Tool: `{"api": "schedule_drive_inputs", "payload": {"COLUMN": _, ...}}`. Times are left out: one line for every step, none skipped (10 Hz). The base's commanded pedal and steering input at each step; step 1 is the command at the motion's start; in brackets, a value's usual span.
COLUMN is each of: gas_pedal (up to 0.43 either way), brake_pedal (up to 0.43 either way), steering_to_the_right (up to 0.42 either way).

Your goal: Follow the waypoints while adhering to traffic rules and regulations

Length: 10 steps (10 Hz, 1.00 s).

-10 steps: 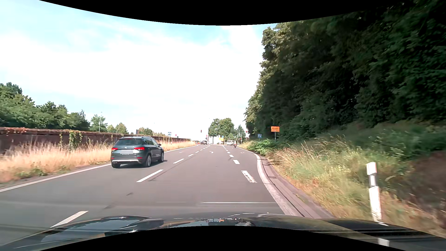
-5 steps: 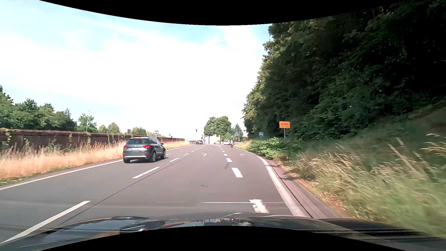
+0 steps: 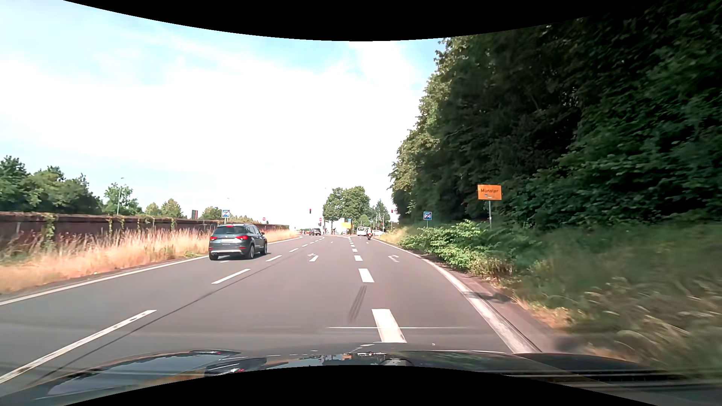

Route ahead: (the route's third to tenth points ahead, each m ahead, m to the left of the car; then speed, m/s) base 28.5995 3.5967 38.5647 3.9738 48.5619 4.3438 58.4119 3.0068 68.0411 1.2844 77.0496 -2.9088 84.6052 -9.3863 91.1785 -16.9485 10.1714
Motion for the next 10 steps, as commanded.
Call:
{"api": "schedule_drive_inputs", "payload": {"gas_pedal": 0.118, "brake_pedal": 0.000, "steering_to_the_right": 0.010}}
{"api": "schedule_drive_inputs", "payload": {"gas_pedal": 0.118, "brake_pedal": 0.000, "steering_to_the_right": 0.010}}
{"api": "schedule_drive_inputs", "payload": {"gas_pedal": 0.110, "brake_pedal": 0.000, "steering_to_the_right": 0.008}}
{"api": "schedule_drive_inputs", "payload": {"gas_pedal": 0.110, "brake_pedal": 0.000, "steering_to_the_right": 0.006}}
{"api": "schedule_drive_inputs", "payload": {"gas_pedal": 0.110, "brake_pedal": 0.000, "steering_to_the_right": 0.003}}
{"api": "schedule_drive_inputs", "payload": {"gas_pedal": 0.110, "brake_pedal": 0.000, "steering_to_the_right": 0.000}}
{"api": "schedule_drive_inputs", "payload": {"gas_pedal": 0.110, "brake_pedal": 0.000, "steering_to_the_right": -0.002}}
{"api": "schedule_drive_inputs", "payload": {"gas_pedal": 0.110, "brake_pedal": 0.000, "steering_to_the_right": -0.002}}
{"api": "schedule_drive_inputs", "payload": {"gas_pedal": 0.110, "brake_pedal": 0.000, "steering_to_the_right": -0.003}}
{"api": "schedule_drive_inputs", "payload": {"gas_pedal": 0.110, "brake_pedal": 0.000, "steering_to_the_right": -0.005}}
